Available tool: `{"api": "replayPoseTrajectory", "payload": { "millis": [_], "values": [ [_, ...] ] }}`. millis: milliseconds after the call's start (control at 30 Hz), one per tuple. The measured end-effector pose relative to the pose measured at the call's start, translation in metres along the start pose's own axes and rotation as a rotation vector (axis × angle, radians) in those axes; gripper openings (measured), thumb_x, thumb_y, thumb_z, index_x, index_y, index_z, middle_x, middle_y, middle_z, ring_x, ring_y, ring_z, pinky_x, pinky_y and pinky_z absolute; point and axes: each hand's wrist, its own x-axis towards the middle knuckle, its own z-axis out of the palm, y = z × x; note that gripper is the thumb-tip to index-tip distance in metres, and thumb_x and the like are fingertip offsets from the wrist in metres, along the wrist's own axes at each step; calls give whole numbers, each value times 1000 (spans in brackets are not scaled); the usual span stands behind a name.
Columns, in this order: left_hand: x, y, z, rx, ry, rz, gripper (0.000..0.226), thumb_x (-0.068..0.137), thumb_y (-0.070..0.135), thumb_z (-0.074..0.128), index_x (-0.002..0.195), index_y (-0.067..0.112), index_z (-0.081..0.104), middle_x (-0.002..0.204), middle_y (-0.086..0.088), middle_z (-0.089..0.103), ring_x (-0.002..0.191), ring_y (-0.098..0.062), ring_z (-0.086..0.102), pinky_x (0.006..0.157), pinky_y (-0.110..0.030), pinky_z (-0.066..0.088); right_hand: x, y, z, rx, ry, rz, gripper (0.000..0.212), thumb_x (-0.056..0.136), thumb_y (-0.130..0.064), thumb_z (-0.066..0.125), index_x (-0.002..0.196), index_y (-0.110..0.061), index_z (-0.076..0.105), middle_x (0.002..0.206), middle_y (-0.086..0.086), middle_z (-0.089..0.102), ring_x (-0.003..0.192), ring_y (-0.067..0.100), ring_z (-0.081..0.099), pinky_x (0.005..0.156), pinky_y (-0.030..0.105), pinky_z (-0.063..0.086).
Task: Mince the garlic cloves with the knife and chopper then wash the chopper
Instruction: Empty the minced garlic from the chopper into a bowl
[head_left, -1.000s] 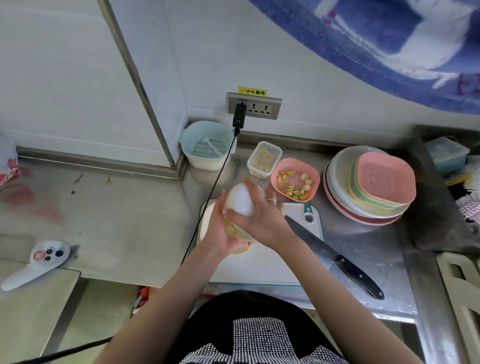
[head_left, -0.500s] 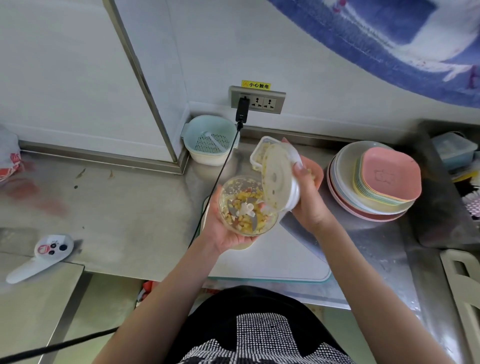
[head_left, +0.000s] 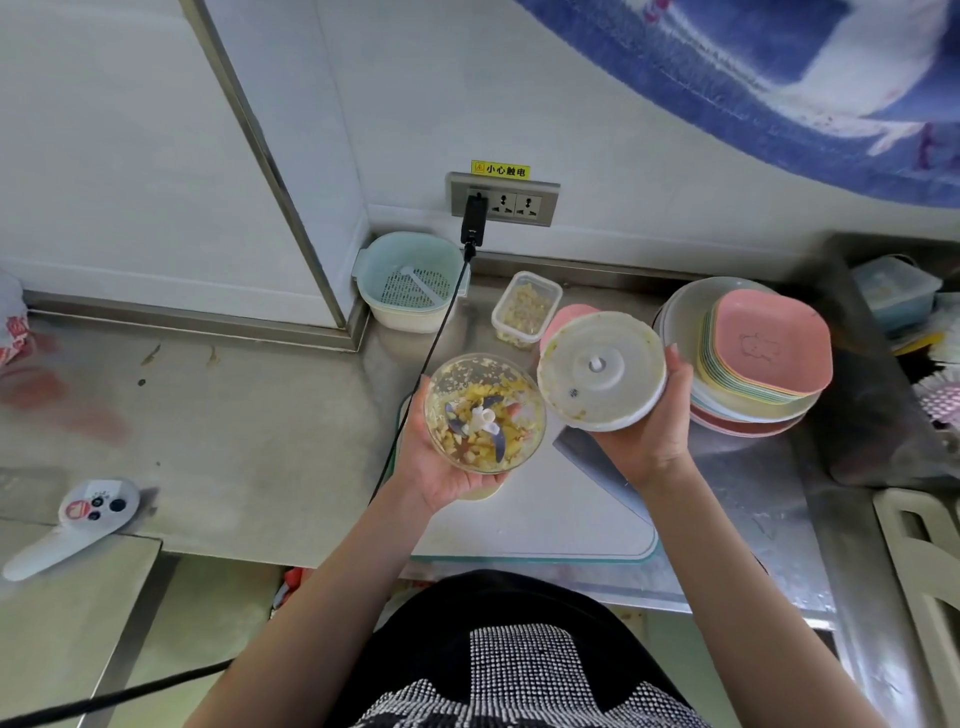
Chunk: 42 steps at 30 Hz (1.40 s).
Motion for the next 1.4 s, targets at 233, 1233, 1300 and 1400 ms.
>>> {"api": "replayPoseTrajectory", "payload": {
  "millis": [233, 1233, 1300, 1400],
  "values": [
    [6, -2, -9, -47, -55, 35, 80, 84, 75, 33, 102, 10, 75, 115, -17, 66, 95, -37, 67, 76, -46, 56, -1, 4, -25, 25, 114, 76, 51, 94, -54, 29, 107, -24, 68, 103, 7, 72, 100, 27, 66, 86, 48, 52],
    [22, -19, 1, 85, 88, 118, 52, 88, 51, 49, 120, 10, 55, 123, -23, 56, 109, -44, 57, 84, -65, 47, 8, -14, -163, -416, 1045, 238, 40, 100, -26, 43, 136, -8, 44, 122, 9, 55, 94, 18, 55, 79, 24, 46],
    [24, -20, 2, 82, 93, 133, 51, 89, 49, 48, 121, 11, 55, 125, -22, 56, 112, -44, 55, 87, -65, 47, 2, -19, -160, -392, 1176, 182, 37, 99, -26, 45, 132, -9, 48, 106, 6, 58, 106, 19, 57, 87, 23, 44],
    [26, -23, 5, 90, 95, 143, 46, 90, 46, 44, 119, 12, 56, 126, -19, 56, 115, -43, 52, 87, -62, 44, -2, -23, -154, -194, 1124, 144, 33, 96, -8, 39, 126, -2, 51, 94, 12, 54, 73, 25, 55, 72, 32, 48]
  ]
}}
